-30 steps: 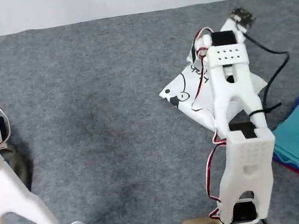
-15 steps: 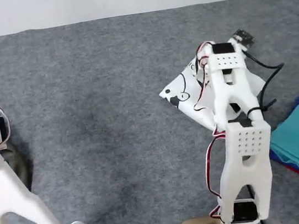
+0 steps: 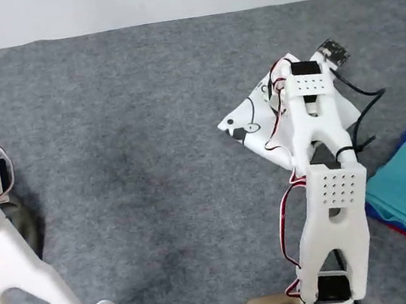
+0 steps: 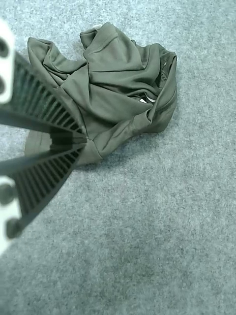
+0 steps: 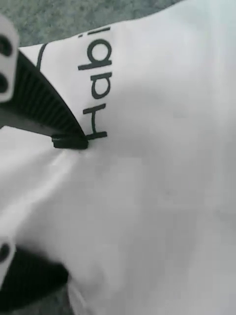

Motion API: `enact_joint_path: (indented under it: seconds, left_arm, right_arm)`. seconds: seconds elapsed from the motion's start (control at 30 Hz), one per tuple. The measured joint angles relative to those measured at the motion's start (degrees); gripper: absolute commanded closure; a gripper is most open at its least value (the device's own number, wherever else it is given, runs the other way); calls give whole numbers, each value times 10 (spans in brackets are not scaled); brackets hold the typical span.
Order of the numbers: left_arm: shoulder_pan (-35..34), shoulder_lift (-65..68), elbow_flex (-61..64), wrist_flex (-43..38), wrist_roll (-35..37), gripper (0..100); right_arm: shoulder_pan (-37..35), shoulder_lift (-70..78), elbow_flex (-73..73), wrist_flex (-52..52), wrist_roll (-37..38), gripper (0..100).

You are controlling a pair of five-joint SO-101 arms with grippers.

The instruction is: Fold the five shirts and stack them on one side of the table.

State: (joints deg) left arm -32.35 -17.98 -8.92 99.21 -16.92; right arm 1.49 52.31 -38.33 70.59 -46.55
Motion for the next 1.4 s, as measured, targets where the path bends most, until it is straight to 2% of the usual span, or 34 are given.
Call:
enact_joint_path:
  seconds: [0.1,0.37,0.73,0.8,1.07,1.4]
  left_arm:
    - [0,0,0,0,0,996]
    - [0,0,0,0,0,996]
    - [0,0,0,0,0,996]
    - [0,0,0,0,0,996]
    - [0,0,0,0,0,996]
    - [0,0,0,0,0,996]
  right_arm:
    - [8,-2,0,1,12,993]
    - [11,9,-53,61,60,989]
    - [13,-53,-153,264,146,989]
    - [28,-73,-171,295,169,989]
    - [114,-180,-183,297,258,991]
    - [209,-337,-11,298,345,991]
